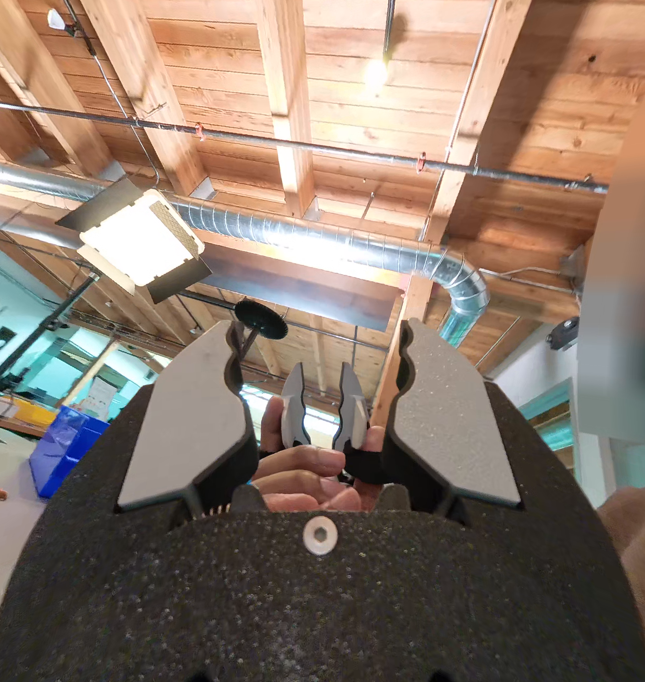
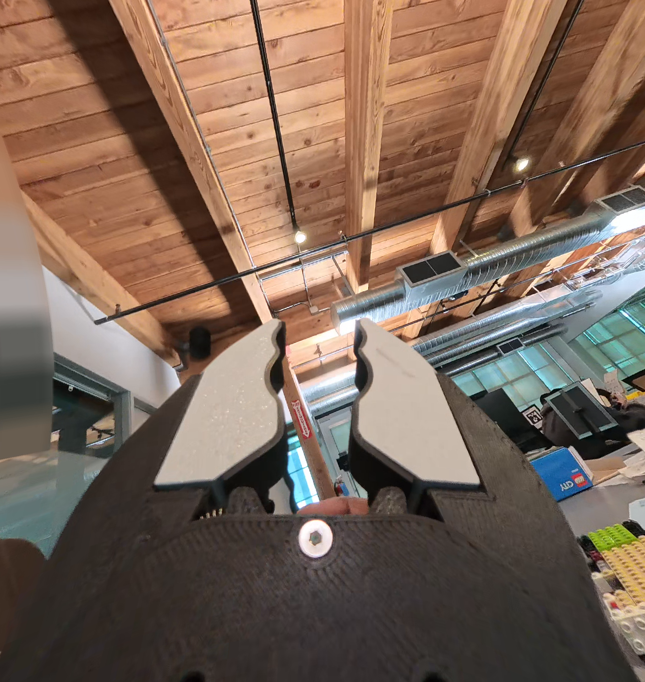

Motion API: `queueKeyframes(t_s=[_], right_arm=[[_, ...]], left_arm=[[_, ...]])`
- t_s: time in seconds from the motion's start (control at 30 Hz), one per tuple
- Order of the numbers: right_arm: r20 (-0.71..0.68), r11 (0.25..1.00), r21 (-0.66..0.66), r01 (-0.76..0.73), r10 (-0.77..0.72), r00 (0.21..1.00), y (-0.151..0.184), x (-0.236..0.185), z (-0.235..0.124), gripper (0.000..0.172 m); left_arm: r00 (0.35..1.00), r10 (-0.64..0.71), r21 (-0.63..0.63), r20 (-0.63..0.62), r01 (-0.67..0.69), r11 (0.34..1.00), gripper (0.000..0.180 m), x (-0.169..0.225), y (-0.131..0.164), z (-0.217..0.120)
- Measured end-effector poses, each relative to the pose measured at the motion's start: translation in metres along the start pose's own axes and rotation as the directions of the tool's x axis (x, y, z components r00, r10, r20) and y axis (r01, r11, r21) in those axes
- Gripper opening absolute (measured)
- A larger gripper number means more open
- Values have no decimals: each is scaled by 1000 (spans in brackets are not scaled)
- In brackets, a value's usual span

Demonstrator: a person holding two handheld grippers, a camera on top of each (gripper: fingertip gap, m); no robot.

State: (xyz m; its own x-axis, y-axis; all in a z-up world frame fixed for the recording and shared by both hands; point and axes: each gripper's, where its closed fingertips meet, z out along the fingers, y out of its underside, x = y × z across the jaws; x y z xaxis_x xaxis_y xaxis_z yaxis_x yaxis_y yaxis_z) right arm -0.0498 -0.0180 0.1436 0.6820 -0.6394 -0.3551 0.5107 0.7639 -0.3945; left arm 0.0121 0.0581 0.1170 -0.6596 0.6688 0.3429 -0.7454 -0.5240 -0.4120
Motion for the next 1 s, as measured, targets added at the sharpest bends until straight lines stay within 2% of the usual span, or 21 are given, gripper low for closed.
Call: queueKeyframes(t_s=[0.1, 0.2, 0.27, 0.33, 0.43, 0.53, 0.6, 0.67, 0.7, 0.77, 0.83, 0.93, 1.0], right_arm=[[-15, 999, 26, 41, -41, 999, -4, 0, -2, 34], [-6, 994, 81, 72, -72, 997, -13, -6, -2, 33], [-14, 995, 74, 69, -69, 998, -13, -5, -2, 33], [-31, 997, 52, 50, -49, 998, -12, -1, -4, 32], [-7, 992, -60, -113, 113, 994, -2, 0, -2, 24], [16, 985, -65, -158, 159, 987, -6, -7, 4, 20], [9, 992, -79, -102, 103, 995, -6, -10, 7, 20], [-59, 994, -84, 70, -75, 995, -13, 1, 7, 20], [-126, 981, -91, 170, -180, 975, -22, 13, 6, 18], [-213, 919, -160, 361, -390, 896, -42, 35, 2, 15], [-290, 787, -366, 496, -603, 743, -60, 72, -5, 13], [-346, 551, -691, 468, -821, 455, -91, 146, -31, 22], [-318, 448, -811, 375, -877, 359, -104, 190, -44, 24]], left_arm=[[997, 73, 19, 24, -74, 997, 78, 3, 2, -2], [998, 59, 61, 6, -59, 996, 76, 9, 6, -6], [998, 69, 44, -14, -69, 997, 77, 14, 17, -4], [995, 96, -24, -28, -97, 995, 77, 17, 26, -1], [999, 25, -112, -32, -28, 993, 75, 14, 37, 2], [995, -98, -118, -26, 94, 989, 72, 7, 37, -1], [987, -155, -110, -34, 151, 982, 74, 4, 35, -3], [989, -146, -101, -31, 142, 985, 77, 2, 33, -6], [995, -97, -104, -2, 96, 990, 78, -3, 31, -8], [995, 76, -119, 65, -68, 991, 78, -16, 23, -12], [954, 251, -182, 162, -221, 958, 78, -37, 13, -17], [887, 408, -316, 216, -332, 889, 76, -60, 4, -24], [872, 429, -371, 236, -327, 869, 74, -70, 2, -28]])
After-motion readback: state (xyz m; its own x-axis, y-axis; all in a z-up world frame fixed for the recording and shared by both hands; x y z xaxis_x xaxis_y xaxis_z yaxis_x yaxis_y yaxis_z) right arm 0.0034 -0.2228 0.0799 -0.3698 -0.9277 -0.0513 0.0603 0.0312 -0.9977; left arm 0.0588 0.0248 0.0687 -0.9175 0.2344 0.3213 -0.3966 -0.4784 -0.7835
